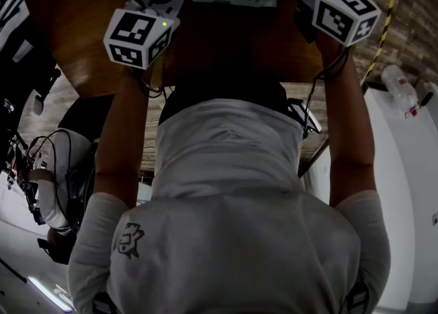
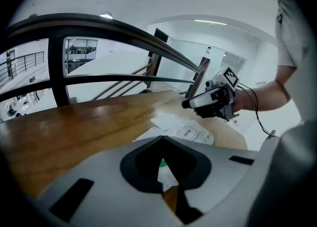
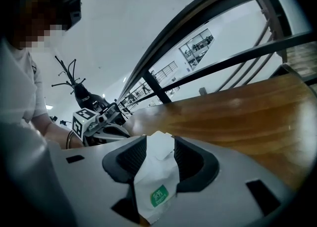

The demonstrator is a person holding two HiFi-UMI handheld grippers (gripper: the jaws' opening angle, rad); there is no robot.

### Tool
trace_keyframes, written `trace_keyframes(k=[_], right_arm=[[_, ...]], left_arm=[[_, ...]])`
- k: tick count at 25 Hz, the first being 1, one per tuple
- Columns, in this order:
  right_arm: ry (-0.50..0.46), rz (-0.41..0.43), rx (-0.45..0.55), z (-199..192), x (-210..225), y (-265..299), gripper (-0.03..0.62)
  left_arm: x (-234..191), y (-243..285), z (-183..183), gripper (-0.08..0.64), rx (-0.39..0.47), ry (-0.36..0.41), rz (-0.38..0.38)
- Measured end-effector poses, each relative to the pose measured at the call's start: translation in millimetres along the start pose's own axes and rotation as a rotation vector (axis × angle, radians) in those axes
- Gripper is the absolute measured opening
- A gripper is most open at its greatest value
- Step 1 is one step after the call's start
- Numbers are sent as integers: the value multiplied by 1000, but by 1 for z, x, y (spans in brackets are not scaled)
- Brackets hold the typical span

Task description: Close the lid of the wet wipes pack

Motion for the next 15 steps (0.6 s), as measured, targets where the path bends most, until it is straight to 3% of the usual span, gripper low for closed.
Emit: trace_keyframes(k=[15], right_arm=[[37,23,-52,-15,14,23,160]], left_arm=[[-5,22,-19,12,-53,0,5]])
Point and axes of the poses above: the fingertips, and each gripper's own axes: y forward along the fingers, x to its right, z out of its top, the point moved 4 cm from there along -y, backward along the fingers, and after that the axes turned 12 degrees about -y, right-handed, at the moved point
